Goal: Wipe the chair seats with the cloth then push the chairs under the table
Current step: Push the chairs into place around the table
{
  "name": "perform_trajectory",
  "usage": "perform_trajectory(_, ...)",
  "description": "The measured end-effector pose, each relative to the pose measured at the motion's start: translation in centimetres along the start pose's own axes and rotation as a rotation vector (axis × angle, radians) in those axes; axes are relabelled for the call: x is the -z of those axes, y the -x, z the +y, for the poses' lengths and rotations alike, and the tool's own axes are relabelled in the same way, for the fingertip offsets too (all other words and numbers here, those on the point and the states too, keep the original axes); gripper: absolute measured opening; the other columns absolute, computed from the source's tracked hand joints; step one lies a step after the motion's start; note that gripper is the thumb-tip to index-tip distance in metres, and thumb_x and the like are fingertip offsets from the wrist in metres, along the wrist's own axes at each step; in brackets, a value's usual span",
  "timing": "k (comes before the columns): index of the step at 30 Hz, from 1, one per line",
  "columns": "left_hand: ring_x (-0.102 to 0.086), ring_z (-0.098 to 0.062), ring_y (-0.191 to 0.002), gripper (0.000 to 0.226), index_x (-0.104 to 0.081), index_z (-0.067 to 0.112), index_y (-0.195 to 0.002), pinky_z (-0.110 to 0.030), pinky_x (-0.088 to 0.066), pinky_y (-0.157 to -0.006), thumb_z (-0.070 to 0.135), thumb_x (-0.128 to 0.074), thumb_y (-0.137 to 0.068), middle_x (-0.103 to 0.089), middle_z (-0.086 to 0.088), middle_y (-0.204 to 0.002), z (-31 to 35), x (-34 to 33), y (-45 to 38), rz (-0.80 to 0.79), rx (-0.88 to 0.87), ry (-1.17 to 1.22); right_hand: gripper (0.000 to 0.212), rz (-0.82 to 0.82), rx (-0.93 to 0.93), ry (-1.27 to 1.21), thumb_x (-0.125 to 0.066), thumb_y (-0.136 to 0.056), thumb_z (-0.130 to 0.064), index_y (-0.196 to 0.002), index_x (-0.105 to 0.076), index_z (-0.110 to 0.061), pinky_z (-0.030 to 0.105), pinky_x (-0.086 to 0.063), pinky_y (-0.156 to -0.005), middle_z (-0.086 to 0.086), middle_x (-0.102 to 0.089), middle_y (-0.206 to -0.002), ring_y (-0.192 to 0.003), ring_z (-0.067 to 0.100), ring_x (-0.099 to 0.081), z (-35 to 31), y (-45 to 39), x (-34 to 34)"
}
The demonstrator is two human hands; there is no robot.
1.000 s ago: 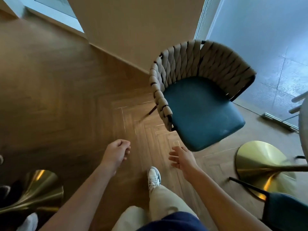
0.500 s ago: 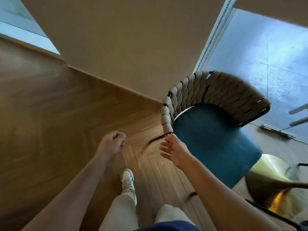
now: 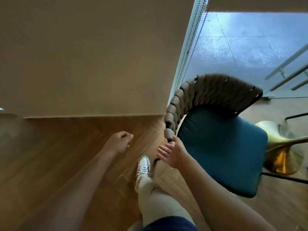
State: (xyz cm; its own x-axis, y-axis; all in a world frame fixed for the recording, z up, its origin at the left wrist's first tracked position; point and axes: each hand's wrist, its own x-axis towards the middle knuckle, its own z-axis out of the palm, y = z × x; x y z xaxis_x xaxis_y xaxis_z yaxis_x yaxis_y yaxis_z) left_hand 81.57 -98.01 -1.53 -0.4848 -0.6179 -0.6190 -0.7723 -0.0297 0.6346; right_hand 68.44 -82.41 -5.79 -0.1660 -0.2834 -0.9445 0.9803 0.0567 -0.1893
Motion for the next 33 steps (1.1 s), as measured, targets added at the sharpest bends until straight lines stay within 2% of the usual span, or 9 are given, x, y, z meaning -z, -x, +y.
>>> perform_trajectory(3,-0.064,-0.015,-0.077,0.021,-0.066,0.013,-0.097,-0.031,-0.048,-0.077,0.029,-0.052,-0.096,-0.066,-0.001,-0.091,2.8,0.8,-4.9,-0.084,-0.020,-0.080,0.079,0.013,-0.080,-0.179,-0.039,-0.096,-0.057,-0.151,-0.024,-0.002,0.053,-0.043,-0.100,0.022,-0.043,-0.148,-0.132,0.037,-0.047,-1.0,-2.0,-1.9)
perform_trajectory(10,-0.063,-0.018,-0.077,0.020,-0.061,0.022,-0.081,-0.028,-0.046,-0.068,0.032,-0.052,-0.096,-0.066,-0.003,-0.087,8.2,0.7,-13.3,-0.314,-0.085,-0.318,0.085,0.095,-0.098,-0.472,-0.038,-0.094,-0.062,-0.152,-0.017,-0.005,0.056,-0.044,-0.099,0.023,-0.047,-0.143,-0.128,0.040,-0.051,-2.5,-4.1,-4.3)
perform_trajectory(19,-0.053,-0.017,-0.064,0.018,-0.060,0.016,-0.090,-0.026,-0.039,-0.053,0.031,-0.053,-0.096,-0.062,-0.012,-0.085,14.7,-4.4,-22.7,-0.562,-0.147,-0.507,0.080,0.179,-0.063,-0.822,-0.038,-0.093,-0.064,-0.146,-0.033,-0.004,0.054,-0.046,-0.086,0.021,-0.046,-0.145,-0.126,0.038,-0.051,-2.2,-6.4,-5.5)
perform_trajectory(21,-0.056,-0.021,-0.068,0.024,-0.061,0.012,-0.098,-0.030,-0.044,-0.057,0.035,-0.055,-0.095,-0.065,-0.021,-0.097,16.6,-5.9,-24.7,-0.600,-0.214,-0.565,0.080,0.201,-0.042,-0.915,-0.037,-0.094,-0.064,-0.143,-0.037,-0.001,0.053,-0.044,-0.089,0.020,-0.047,-0.144,-0.127,0.037,-0.051,-2.1,-6.9,-5.8)
perform_trajectory(23,-0.062,-0.030,-0.091,0.036,-0.060,0.009,-0.112,-0.037,-0.050,-0.076,0.041,-0.054,-0.094,-0.065,-0.017,-0.109,19.1,-7.3,-26.2,-0.596,-0.321,-0.682,0.080,0.232,-0.014,-0.995,-0.039,-0.092,-0.064,-0.140,-0.040,0.000,0.052,-0.045,-0.088,0.020,-0.049,-0.141,-0.127,0.037,-0.051,-2.2,-7.3,-6.3)
perform_trajectory(25,-0.059,-0.034,-0.108,0.046,-0.056,0.007,-0.120,-0.040,-0.048,-0.088,0.044,-0.052,-0.093,-0.062,-0.017,-0.117,21.6,-8.8,-27.3,-0.572,-0.397,-0.723,0.080,0.255,0.017,-1.078,-0.042,-0.091,-0.064,-0.137,-0.042,0.001,0.051,-0.046,-0.085,0.020,-0.051,-0.138,-0.124,0.036,-0.053,-2.2,-7.8,-6.7)
perform_trajectory(27,-0.057,-0.034,-0.112,0.049,-0.053,0.006,-0.121,-0.041,-0.047,-0.093,0.046,-0.051,-0.093,-0.060,-0.017,-0.121,23.5,-10.4,-28.1,-0.585,-0.410,-0.710,0.078,0.286,0.052,-1.164,-0.043,-0.091,-0.064,-0.134,-0.044,0.001,0.051,-0.048,-0.081,0.021,-0.054,-0.134,-0.118,0.036,-0.055,-2.3,-8.4,-7.0)
perform_trajectory(31,-0.055,-0.018,-0.080,0.029,-0.053,0.015,-0.108,-0.030,-0.046,-0.071,0.041,-0.048,-0.095,-0.058,-0.005,-0.095,25.9,-13.7,-29.2,-0.654,-0.305,-0.590,0.066,0.340,0.120,-1.322,-0.044,-0.093,-0.060,-0.125,-0.045,-0.002,0.050,-0.048,-0.081,0.023,-0.055,-0.130,-0.112,0.038,-0.056,-2.3,-9.4,-7.3)
perform_trajectory(33,-0.055,-0.019,-0.075,0.035,-0.055,0.015,-0.113,-0.030,-0.042,-0.066,0.044,-0.050,-0.093,-0.058,-0.005,-0.091,27.0,-15.0,-30.0,-0.645,-0.255,-0.558,0.063,0.352,0.141,-1.372,-0.046,-0.092,-0.059,-0.125,-0.046,-0.005,0.049,-0.048,-0.082,0.023,-0.055,-0.128,-0.116,0.038,-0.056,-2.3,-10.0,-7.3)
